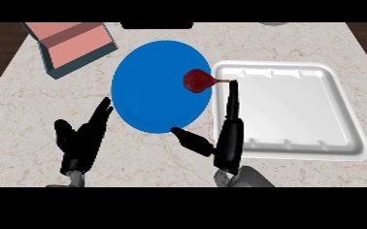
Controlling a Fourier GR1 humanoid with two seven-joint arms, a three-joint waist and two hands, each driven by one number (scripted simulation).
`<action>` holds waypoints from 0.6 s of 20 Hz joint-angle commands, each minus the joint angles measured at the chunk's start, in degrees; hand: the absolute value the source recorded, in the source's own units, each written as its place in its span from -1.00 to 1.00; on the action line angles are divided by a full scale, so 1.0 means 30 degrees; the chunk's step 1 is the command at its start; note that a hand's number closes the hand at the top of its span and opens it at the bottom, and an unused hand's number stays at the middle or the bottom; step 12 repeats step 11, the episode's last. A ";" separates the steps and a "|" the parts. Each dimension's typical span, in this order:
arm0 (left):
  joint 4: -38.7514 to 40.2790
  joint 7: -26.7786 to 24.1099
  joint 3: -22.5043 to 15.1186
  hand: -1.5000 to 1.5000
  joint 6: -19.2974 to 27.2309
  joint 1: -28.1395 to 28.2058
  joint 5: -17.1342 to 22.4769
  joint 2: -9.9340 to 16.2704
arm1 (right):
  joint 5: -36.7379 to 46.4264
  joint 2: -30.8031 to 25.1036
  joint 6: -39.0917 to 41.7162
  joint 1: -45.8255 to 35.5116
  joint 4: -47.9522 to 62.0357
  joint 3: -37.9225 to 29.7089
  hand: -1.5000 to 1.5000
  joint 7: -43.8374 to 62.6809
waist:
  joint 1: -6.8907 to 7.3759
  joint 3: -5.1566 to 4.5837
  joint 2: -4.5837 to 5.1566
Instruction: Pick the pear from the tray and place it in the plate
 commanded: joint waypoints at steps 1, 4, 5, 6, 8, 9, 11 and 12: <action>0.1353 0.0534 0.0649 0.00 -0.0379 -0.0632 0.0275 0.0152 | 0.0464 -0.0346 0.1406 0.1003 -0.0442 0.0060 -1.00 -0.0138 | 0.0006 -0.0165 0.0150; 0.0976 -0.0359 0.0233 0.00 -0.0364 0.1027 -0.0229 0.0104 | 0.2613 -0.1040 0.0962 0.3982 -0.2395 0.1541 -1.00 0.0548 | -0.0081 -0.0175 0.0101; 0.0847 0.0386 0.0177 0.00 -0.0058 0.0050 -0.0268 -0.0262 | 0.3663 -0.0791 0.0943 0.4493 -0.2844 0.1369 -1.00 0.0824 | -0.0092 -0.0172 0.0110; -0.0409 0.1127 0.0069 0.00 -0.0433 0.1026 0.0071 0.0097 | 0.4744 0.0198 0.0993 0.4536 -0.2350 0.1561 -1.00 0.1388 | -0.0026 -0.0174 0.0094; 0.0847 -0.0539 0.0017 0.00 -0.0053 0.0829 -0.0222 -0.0839 | 0.5646 0.0695 0.1567 0.5370 -0.2623 0.1849 -1.00 0.1902 | -0.0058 -0.0181 0.0121; 0.0548 0.1292 0.0083 0.00 0.0081 -0.0311 -0.0335 -0.0524 | 0.4716 -0.0643 0.1593 0.6087 -0.3917 0.1545 -1.00 0.1172 | -0.0065 -0.0165 0.0132; 0.2599 0.0657 0.0918 0.00 -0.0216 -0.1739 -0.0192 -0.0367 | 0.6996 0.1291 0.1963 0.6012 -0.3055 0.1787 -1.00 0.2027 | -0.0138 -0.0180 0.0152; 0.2599 0.0657 0.0918 0.00 -0.0216 -0.1739 -0.0192 -0.0367 | 0.6996 0.1291 0.1963 0.6012 -0.3055 0.1787 -1.00 0.2027 | -0.0138 -0.0180 0.0152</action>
